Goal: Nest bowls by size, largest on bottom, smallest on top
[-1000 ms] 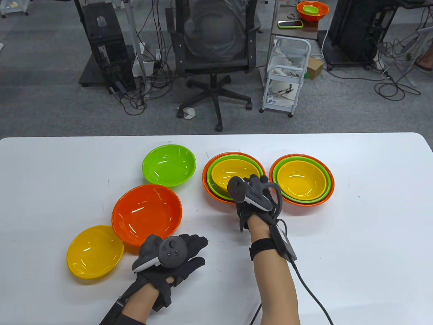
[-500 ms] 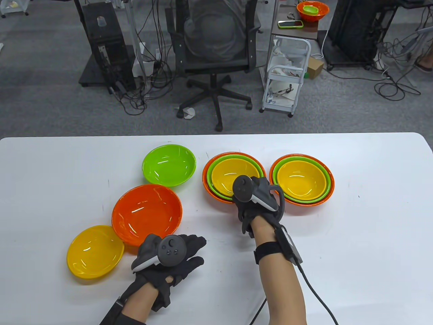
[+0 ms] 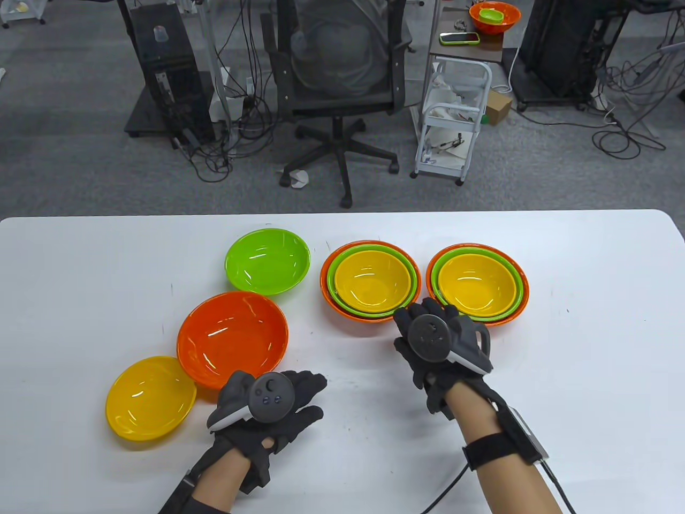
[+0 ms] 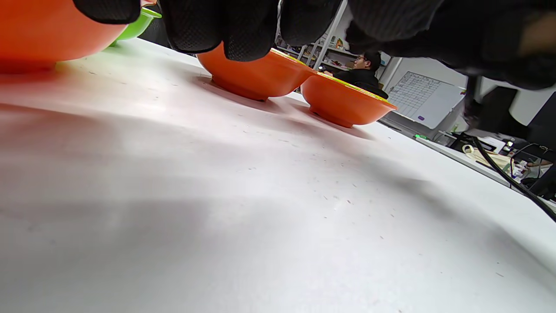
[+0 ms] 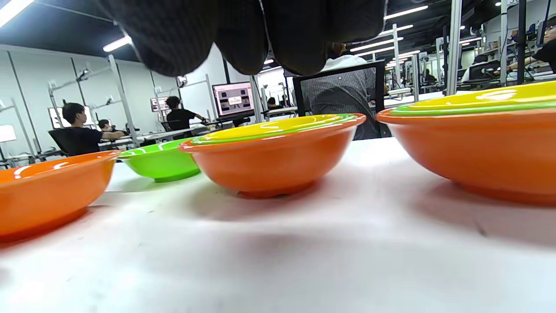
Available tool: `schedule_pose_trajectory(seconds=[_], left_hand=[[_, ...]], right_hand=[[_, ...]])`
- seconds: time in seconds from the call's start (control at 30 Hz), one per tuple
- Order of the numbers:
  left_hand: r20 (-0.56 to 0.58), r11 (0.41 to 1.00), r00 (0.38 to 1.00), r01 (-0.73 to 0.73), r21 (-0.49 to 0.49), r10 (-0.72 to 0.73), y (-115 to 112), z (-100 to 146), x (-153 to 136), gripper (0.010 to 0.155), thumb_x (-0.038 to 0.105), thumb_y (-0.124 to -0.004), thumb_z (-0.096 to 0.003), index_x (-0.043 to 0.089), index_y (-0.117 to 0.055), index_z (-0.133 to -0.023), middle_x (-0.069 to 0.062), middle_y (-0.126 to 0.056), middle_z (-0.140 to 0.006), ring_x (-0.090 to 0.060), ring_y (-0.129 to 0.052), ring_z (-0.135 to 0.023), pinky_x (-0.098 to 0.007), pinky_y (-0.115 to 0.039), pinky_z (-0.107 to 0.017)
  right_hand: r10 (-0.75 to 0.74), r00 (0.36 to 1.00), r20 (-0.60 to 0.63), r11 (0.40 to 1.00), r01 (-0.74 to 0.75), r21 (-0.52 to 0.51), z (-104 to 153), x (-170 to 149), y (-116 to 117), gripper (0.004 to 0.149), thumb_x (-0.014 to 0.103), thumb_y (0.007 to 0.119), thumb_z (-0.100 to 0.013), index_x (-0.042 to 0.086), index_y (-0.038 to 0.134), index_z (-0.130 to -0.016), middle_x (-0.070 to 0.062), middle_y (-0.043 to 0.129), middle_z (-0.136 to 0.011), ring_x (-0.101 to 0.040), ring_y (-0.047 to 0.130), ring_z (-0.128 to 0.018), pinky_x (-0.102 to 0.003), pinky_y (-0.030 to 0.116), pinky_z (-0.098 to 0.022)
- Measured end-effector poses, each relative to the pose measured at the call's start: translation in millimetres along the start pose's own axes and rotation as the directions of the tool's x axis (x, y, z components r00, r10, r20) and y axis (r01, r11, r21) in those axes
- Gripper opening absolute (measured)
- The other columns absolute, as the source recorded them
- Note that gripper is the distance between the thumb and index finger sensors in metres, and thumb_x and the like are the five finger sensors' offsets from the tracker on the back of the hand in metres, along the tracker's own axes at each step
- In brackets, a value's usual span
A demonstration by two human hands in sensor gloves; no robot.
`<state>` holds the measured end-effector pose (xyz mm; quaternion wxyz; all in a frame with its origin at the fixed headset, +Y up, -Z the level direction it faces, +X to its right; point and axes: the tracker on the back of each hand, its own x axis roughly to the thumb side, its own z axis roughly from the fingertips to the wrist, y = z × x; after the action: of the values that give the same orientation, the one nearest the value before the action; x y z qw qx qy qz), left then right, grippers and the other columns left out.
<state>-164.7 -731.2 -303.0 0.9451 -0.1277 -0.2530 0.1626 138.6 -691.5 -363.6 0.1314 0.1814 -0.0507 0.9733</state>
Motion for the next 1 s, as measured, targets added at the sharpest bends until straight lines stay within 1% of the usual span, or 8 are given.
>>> schedule_pose_trajectory(seconds=[0.07,0.17,0.27,0.37,0.57,0.73,0.9,1.0], left_hand=[[-0.002,1.0,1.0,0.006,0.0,-0.006,0.1,-0.2,0.6,0.066,0.053,-0.067,-0.0523,0.029,-0.054,-0.112,-0.009,-0.062,-0.116,-0.042,-0.061,-0.109,-0.068,-0.054,-0.075],[-0.008,1.0,1.0,0.013,-0.002,-0.013,-0.3,-0.8,1.2,0.066,0.053,-0.067,-0.0523,0.029,-0.054,-0.112,-0.009,-0.062,-0.116,-0.042,-0.061,-0.109,-0.068,-0.054,-0.075],[-0.017,1.0,1.0,0.02,-0.011,-0.021,-2.4,-1.9,1.3,0.066,0.053,-0.067,-0.0523,0.029,-0.054,-0.112,-0.009,-0.062,-0.116,-0.042,-0.061,-0.109,-0.068,-0.054,-0.075],[-0.027,0.999,0.999,0.03,-0.014,-0.03,-3.7,-3.2,1.7,0.066,0.053,-0.067,-0.0523,0.029,-0.054,-0.112,-0.009,-0.062,-0.116,-0.042,-0.061,-0.109,-0.068,-0.054,-0.075],[-0.016,1.0,1.0,0.021,-0.008,-0.021,-2.8,-1.1,3.6,0.066,0.053,-0.067,-0.0522,0.029,-0.054,-0.112,-0.009,-0.061,-0.116,-0.041,-0.061,-0.109,-0.068,-0.054,-0.075],[0.001,0.998,0.998,-0.06,-0.003,0.06,-0.9,-1.1,2.1,0.066,0.053,-0.067,-0.0522,0.029,-0.054,-0.112,-0.009,-0.061,-0.116,-0.042,-0.061,-0.109,-0.068,-0.054,-0.075],[-0.006,0.997,0.997,-0.082,0.013,0.083,2.9,-1.6,1.9,0.065,0.051,-0.068,-0.0525,0.028,-0.055,-0.112,-0.009,-0.06,-0.116,-0.041,-0.063,-0.109,-0.067,-0.055,-0.076],[-0.016,0.993,0.994,-0.11,0.04,0.111,9.8,-1.4,1.3,0.064,0.05,-0.068,-0.0525,0.028,-0.055,-0.111,-0.009,-0.061,-0.116,-0.04,-0.065,-0.108,-0.066,-0.057,-0.076]], right_hand=[[-0.009,1.0,0.006,1.0,0.009,-0.005,19.9,-8.6,-0.6,0.061,0.035,0.077,-0.049,0.01,0.067,-0.103,-0.022,0.064,-0.106,-0.054,0.048,-0.1,-0.074,0.038,-0.068],[-0.024,1.0,0.008,1.0,0.024,-0.004,39.7,-19.3,0.3,0.061,0.036,0.077,-0.049,0.01,0.067,-0.103,-0.022,0.064,-0.106,-0.054,0.048,-0.1,-0.074,0.038,-0.068],[-0.076,0.997,0.02,0.997,0.076,-0.029,58.9,-31.4,5.4,0.061,0.036,0.077,-0.049,0.01,0.067,-0.103,-0.022,0.065,-0.106,-0.054,0.049,-0.099,-0.074,0.039,-0.068],[-0.091,0.996,0.004,0.996,0.091,-0.014,63.4,-36.7,5.7,0.061,0.036,0.077,-0.049,0.01,0.067,-0.103,-0.023,0.064,-0.106,-0.054,0.047,-0.1,-0.074,0.037,-0.068],[-0.116,0.993,0.02,0.992,0.117,-0.051,61.8,-33.9,2.5,0.061,0.036,0.077,-0.049,0.01,0.067,-0.103,-0.023,0.065,-0.106,-0.054,0.048,-0.099,-0.074,0.038,-0.068],[-0.132,0.991,0.035,0.989,0.134,-0.056,64.5,-28.3,-0.4,0.061,0.036,0.077,-0.049,0.01,0.067,-0.103,-0.022,0.064,-0.106,-0.054,0.048,-0.099,-0.074,0.039,-0.067],[-0.161,0.987,0.024,0.985,0.162,-0.054,67.2,-29.4,-1.4,0.061,0.036,0.077,-0.049,0.01,0.067,-0.103,-0.023,0.064,-0.106,-0.054,0.047,-0.1,-0.074,0.038,-0.068],[-0.173,0.985,0.014,0.983,0.174,-0.063,67.7,-32.1,-3.3,0.061,0.036,0.077,-0.049,0.01,0.067,-0.103,-0.023,0.064,-0.106,-0.054,0.047,-0.1,-0.074,0.038,-0.067]])
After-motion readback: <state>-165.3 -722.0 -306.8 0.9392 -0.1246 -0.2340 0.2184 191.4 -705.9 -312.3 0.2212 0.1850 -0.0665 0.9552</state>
